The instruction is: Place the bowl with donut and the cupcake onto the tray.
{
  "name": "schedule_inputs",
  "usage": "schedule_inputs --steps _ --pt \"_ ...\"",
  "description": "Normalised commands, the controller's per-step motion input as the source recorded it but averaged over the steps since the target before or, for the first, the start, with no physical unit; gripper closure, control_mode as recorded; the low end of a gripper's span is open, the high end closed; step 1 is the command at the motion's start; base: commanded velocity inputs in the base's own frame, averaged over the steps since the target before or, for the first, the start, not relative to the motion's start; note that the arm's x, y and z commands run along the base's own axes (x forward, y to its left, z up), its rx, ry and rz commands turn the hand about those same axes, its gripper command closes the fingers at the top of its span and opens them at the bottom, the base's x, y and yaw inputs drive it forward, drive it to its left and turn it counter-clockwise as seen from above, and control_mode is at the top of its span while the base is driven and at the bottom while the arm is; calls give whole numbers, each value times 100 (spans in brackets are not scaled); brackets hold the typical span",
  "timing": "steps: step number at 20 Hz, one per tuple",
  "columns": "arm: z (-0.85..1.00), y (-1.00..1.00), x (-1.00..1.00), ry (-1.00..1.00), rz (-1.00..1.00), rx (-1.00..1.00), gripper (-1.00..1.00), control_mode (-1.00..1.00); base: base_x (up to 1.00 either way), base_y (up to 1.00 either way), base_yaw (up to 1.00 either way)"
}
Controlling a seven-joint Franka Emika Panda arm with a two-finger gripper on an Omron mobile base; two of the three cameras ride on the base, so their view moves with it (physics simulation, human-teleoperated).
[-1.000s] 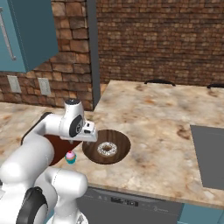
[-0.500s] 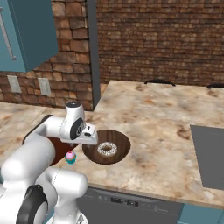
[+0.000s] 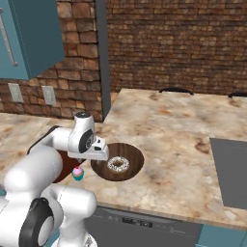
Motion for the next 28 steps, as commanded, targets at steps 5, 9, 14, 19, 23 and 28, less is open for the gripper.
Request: schedule_inputs --steps 5,9,14,19,23,28 --pt "-3 -3 7 4 0 0 -100 -100 0 0 0" --pt "-1 -3 10 4 0 0 -100 -100 0 0 0" --pt "-3 -2 11 4 0 0 -100 -100 0 0 0" --pt "-5 0 10 5 0 0 -100 -100 0 0 0" --pt "-7 0 6 4 0 0 -100 -100 0 0 0" --pt "-13 0 3 4 0 0 -100 -100 0 0 0"
